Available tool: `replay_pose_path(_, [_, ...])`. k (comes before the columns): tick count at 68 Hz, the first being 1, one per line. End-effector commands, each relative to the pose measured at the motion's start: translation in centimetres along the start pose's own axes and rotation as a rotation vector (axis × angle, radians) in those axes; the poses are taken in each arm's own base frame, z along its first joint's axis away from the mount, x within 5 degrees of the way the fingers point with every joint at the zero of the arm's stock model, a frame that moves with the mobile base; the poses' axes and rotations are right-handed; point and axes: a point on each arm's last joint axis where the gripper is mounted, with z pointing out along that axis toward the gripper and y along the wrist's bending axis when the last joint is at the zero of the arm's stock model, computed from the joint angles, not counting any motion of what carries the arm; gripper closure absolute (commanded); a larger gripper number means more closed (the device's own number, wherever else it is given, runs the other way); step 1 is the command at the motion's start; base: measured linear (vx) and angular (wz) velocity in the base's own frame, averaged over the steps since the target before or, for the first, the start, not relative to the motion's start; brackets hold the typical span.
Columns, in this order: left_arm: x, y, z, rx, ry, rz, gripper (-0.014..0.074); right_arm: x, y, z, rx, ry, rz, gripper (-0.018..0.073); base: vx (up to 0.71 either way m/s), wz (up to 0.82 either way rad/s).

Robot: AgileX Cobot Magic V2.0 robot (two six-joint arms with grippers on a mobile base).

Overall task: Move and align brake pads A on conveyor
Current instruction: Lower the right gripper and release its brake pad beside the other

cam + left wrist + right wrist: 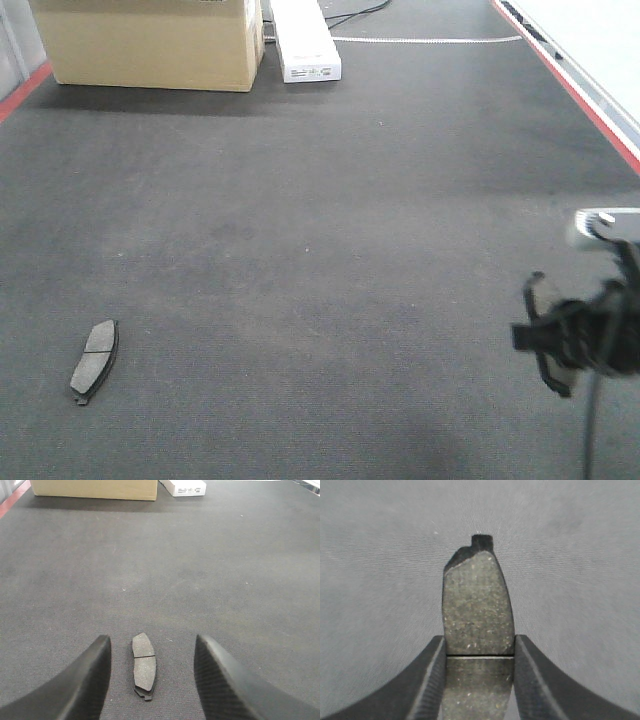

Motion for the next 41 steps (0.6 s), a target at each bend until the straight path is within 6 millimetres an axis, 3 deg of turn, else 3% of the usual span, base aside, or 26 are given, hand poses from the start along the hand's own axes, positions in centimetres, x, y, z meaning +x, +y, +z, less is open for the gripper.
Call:
replay_pose_path(1, [-1.4,-0.1,-0.2,0.011,-0.091,-0.005,0.0242,-3.0,0.3,1.1,0.003,-0.026,-0.006,0.0541,0.0,0.0])
replay_pose_path(23, [-1.4,-0.1,-0.2,0.011,-0.091,-0.005,0.0242,-6.3,0.6,8.4,0.026,0.201,-0.022,0.0526,0.0,0.0])
replay_pose_path(41, [-1.4,-0.1,-0.2,0.011,-0.091,-0.005,0.0242,-7.7,0.7,11.7,0.03,0.296,-0.066,0.0493,0.0,0.0])
